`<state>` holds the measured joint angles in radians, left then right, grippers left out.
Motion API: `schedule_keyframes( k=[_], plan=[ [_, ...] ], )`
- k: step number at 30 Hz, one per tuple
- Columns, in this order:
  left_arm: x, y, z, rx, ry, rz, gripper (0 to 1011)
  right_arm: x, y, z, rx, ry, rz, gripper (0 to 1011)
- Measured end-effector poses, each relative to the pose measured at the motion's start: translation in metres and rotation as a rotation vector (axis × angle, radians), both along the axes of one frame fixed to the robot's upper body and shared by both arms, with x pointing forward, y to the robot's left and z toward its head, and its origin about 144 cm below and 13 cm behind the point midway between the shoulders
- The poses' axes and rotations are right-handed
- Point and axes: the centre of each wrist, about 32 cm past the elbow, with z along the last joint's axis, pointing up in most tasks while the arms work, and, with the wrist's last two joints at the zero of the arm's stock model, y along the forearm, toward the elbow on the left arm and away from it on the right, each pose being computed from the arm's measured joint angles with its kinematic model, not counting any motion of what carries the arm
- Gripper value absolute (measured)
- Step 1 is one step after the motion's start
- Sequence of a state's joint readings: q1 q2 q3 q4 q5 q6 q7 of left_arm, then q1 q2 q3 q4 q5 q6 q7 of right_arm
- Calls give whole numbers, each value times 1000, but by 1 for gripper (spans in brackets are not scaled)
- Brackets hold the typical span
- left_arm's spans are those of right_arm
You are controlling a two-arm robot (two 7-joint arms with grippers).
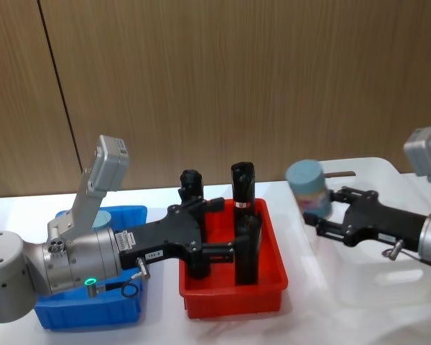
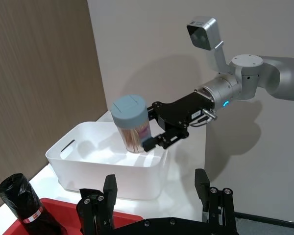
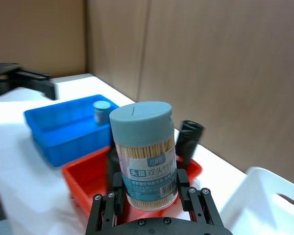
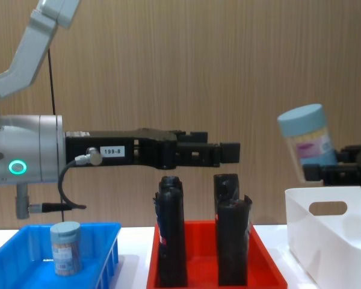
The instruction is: Pick the cotton swabs from the blue box and place them into the white box.
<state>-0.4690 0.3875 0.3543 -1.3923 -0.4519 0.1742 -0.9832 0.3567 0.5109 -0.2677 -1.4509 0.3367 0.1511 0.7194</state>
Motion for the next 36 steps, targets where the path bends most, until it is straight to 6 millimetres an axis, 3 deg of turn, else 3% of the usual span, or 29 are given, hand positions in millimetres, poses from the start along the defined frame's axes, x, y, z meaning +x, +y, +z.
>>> schedule_keyframes(
  k=[10,25,36],
  plan=[
    [0,0,0,0,0,0,1004,9,-21,-2,-4,17,-164,639],
    [0,0,0,0,0,0,1004,31,-35,-13,-46,71,-311,641],
    [0,0,0,0,0,0,1004,37,-36,-17,-62,88,-338,922]
  ],
)
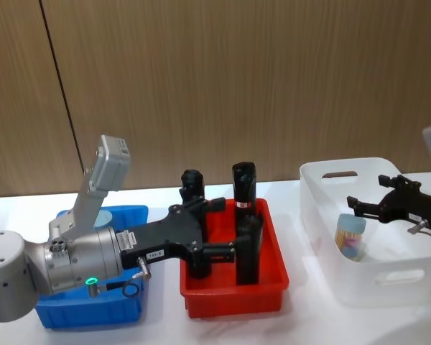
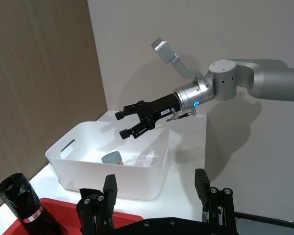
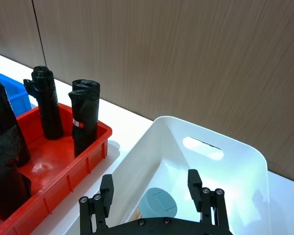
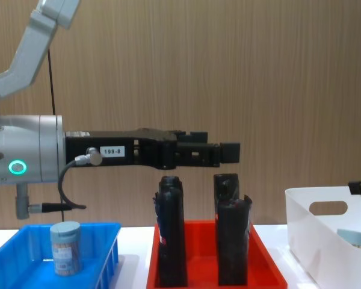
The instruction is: Pick the cotton swabs from the blue box and place them into the white box.
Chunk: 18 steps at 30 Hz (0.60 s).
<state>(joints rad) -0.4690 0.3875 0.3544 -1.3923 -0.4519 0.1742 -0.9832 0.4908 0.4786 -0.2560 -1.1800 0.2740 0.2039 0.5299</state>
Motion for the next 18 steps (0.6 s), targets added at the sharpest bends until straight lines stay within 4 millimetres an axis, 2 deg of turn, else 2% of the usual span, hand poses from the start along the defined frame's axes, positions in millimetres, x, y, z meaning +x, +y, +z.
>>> schedule_keyframes(
  k=[4,18],
  plan=[
    [0,0,0,0,0,0,1004,1,0,0,-4,2,-3,1002],
    [0,0,0,0,0,0,1004,0,0,0,-7,-4,-6,1001]
  ],
)
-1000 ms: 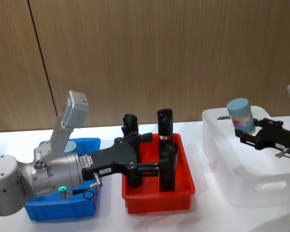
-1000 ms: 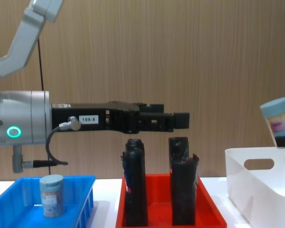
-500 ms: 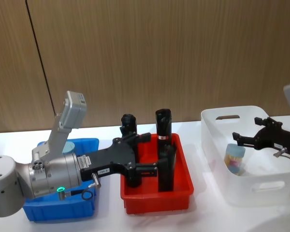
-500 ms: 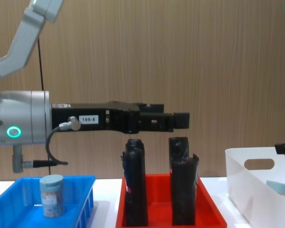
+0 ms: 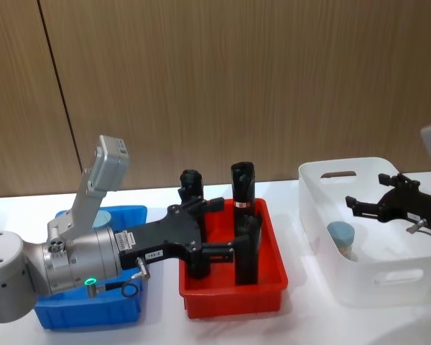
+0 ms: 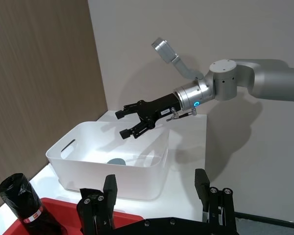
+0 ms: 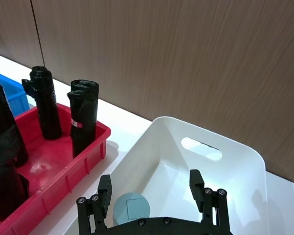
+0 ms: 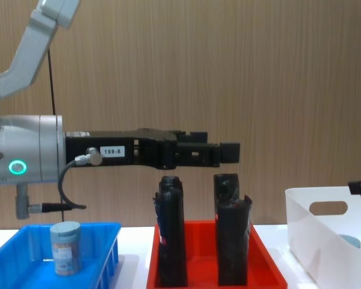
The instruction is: Pick the cotton swabs from the blue box and place them into the white box.
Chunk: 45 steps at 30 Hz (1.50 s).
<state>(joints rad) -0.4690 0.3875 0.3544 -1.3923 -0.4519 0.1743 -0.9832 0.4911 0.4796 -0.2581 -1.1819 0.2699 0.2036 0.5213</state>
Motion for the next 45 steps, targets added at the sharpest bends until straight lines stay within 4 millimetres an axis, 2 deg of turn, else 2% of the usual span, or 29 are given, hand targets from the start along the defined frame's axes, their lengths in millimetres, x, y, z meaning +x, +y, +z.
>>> schedule_keyframes(
  k=[11,27,45],
  plan=[
    [-5,-5,-4,15,-16,66,1004,-13,16,-8,11,-33,-5,1001],
    [-21,-18,-14,49,-69,239,1004,-54,59,-25,74,-126,-40,1001],
    [-40,-34,-25,71,-137,431,1004,-102,96,-31,168,-213,-108,1001]
  ],
)
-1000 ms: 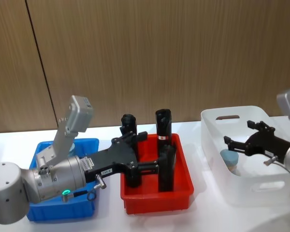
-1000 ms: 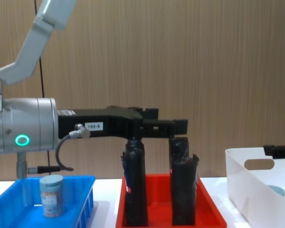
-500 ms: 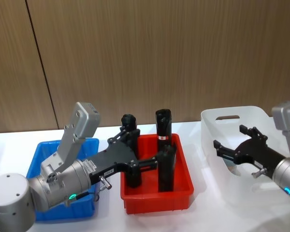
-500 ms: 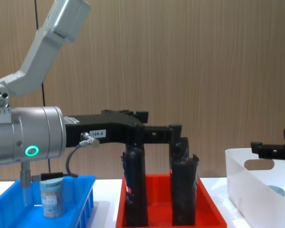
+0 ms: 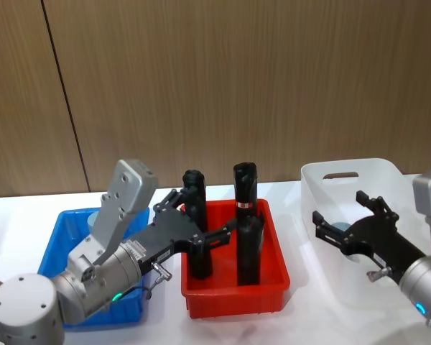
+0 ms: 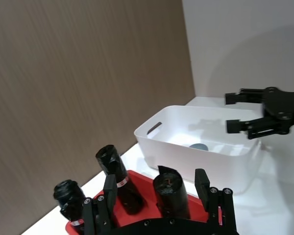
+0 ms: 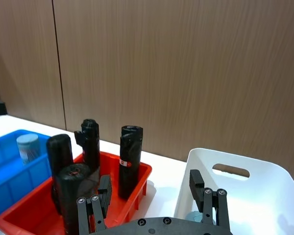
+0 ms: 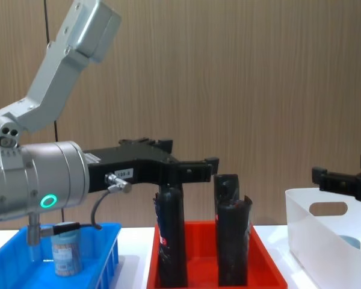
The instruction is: Pick the cotton swabs from the blue box and place them into the white box.
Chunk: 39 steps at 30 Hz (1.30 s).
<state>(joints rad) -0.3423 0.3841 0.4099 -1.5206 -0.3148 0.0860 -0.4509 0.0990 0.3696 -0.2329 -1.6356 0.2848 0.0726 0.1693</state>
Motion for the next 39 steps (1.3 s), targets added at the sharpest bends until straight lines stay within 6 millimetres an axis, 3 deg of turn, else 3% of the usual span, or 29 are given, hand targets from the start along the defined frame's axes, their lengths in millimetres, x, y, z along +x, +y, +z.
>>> schedule_keyframes(
  k=[14,39],
  plan=[
    [-15,-11,-7,5,-57,140,1004,-32,19,2,74,-50,-57,1001],
    [-37,-26,-16,-5,-148,339,1004,-34,20,2,78,-51,-60,1001]
  ],
)
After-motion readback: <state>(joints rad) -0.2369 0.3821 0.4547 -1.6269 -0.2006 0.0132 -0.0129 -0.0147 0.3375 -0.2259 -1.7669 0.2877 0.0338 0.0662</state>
